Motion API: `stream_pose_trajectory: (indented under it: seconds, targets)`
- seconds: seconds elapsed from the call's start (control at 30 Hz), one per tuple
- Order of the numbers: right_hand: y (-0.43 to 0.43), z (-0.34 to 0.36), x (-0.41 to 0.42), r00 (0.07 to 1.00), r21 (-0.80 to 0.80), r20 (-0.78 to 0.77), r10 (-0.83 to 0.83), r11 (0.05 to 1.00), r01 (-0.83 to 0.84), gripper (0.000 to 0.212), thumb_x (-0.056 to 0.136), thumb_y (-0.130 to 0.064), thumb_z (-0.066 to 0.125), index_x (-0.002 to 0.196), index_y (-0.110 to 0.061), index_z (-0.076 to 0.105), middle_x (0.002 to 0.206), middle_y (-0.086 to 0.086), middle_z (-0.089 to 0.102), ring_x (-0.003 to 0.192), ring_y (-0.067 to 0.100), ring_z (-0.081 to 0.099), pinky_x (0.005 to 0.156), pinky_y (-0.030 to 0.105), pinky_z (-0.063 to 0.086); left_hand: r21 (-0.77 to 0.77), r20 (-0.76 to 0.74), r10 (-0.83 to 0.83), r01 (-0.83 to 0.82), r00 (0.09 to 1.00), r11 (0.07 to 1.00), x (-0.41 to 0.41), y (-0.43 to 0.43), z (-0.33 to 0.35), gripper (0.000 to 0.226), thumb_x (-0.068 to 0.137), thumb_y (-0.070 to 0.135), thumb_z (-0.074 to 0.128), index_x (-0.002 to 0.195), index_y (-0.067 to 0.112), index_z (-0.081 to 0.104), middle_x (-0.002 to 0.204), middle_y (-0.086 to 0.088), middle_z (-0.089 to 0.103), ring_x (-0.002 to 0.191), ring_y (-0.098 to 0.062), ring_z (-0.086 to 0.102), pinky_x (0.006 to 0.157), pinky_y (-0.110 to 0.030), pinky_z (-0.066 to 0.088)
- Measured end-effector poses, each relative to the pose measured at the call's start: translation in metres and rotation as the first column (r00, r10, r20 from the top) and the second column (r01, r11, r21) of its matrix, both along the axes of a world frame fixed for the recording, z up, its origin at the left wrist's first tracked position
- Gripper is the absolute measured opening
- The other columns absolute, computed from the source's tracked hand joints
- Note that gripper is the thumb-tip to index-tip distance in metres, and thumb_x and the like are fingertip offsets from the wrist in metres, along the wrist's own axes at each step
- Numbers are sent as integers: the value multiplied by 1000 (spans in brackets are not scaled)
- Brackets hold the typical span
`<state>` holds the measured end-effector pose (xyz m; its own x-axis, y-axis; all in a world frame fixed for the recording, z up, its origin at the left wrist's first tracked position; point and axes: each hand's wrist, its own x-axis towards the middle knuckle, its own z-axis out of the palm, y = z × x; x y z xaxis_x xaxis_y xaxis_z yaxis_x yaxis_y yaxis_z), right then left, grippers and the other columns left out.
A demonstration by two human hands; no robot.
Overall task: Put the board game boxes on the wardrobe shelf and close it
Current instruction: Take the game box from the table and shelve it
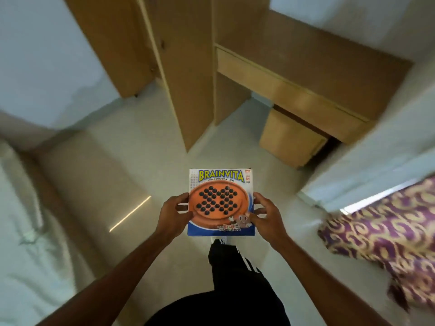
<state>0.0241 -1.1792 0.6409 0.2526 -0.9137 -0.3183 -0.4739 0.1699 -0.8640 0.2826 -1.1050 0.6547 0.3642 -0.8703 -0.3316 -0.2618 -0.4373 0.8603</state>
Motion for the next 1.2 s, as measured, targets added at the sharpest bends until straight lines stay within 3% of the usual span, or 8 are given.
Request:
stream_pose_trajectory:
  seconds: [0.1, 0.27, 0.4, 0.47, 0.63, 0.77, 0.9, 1.2]
  targets:
    - [-58, 4, 60, 988, -17, 5, 152, 988, -152, 59, 80, -20, 76, 133, -20, 49, 122, 6, 56, 91, 20, 65, 63, 29, 59, 2, 7, 147, -147, 989, 989, 49, -21, 8, 46, 74, 8, 78, 117, 22, 67, 109, 0, 69, 90, -17, 70, 71, -38, 61]
    - [-137, 15, 168, 931, -15, 37, 364, 931, -364, 61, 80, -20, 75, 135, -20, 47, 123, 3, 53, 94, 17, 65, 56, 19, 56, -45, 26, 367, -366, 930, 929, 123, -47, 24, 44, 77, -2, 71, 110, 27, 68, 99, 9, 70, 88, -16, 70, 64, -26, 59]
    - [-177, 23, 254, 853, -53, 8, 522, 852, -521, 74, 77, -24, 78, 140, -27, 40, 121, -3, 52, 100, 18, 63, 65, 28, 60, -61, 6, 538, -537, 843, 841, 180, -56, 18, 65, 76, -1, 72, 133, 25, 55, 104, 1, 69, 92, -20, 69, 70, -42, 61]
    - [-194, 23, 303, 803, -93, -30, 595, 798, -595, 78, 76, -22, 79, 143, -27, 38, 121, -5, 49, 101, 15, 60, 72, 25, 58, -70, 28, 596, -593, 803, 802, 216, -60, 13, 72, 75, -2, 71, 138, 26, 49, 107, -3, 67, 92, -19, 68, 71, -41, 60]
    - [-227, 18, 421, 703, -138, -101, 704, 690, -711, 76, 79, -16, 76, 144, -27, 38, 117, -7, 42, 104, 10, 55, 82, 29, 58, -75, 82, 633, -628, 770, 774, 308, -78, 0, 61, 77, 0, 70, 131, 26, 58, 108, -7, 56, 96, -24, 66, 77, -42, 60]
    - [-246, 22, 518, 673, -142, -108, 732, 658, -739, 74, 80, -20, 76, 143, -28, 38, 118, -7, 42, 102, 9, 56, 72, 14, 52, -81, 67, 635, -630, 770, 773, 397, -95, -4, 64, 74, 1, 71, 133, 23, 57, 111, -8, 54, 98, -24, 65, 79, -39, 60]
    - [-267, 29, 609, 696, -132, -102, 710, 684, -717, 73, 80, -23, 76, 143, -28, 39, 117, -10, 42, 97, 5, 57, 60, 8, 50, -71, 105, 608, -604, 787, 794, 497, -121, 5, 63, 76, 6, 71, 134, 25, 56, 113, -5, 53, 97, -22, 65, 73, -33, 60]
    - [-353, 30, 753, 802, -117, -81, 591, 794, -597, 74, 81, -15, 74, 144, -29, 37, 119, -9, 39, 116, 14, 50, 61, 13, 54, -75, 197, 499, -495, 844, 866, 661, -230, 20, 60, 78, 12, 74, 133, 28, 55, 114, -1, 52, 96, -17, 61, 62, -14, 48]
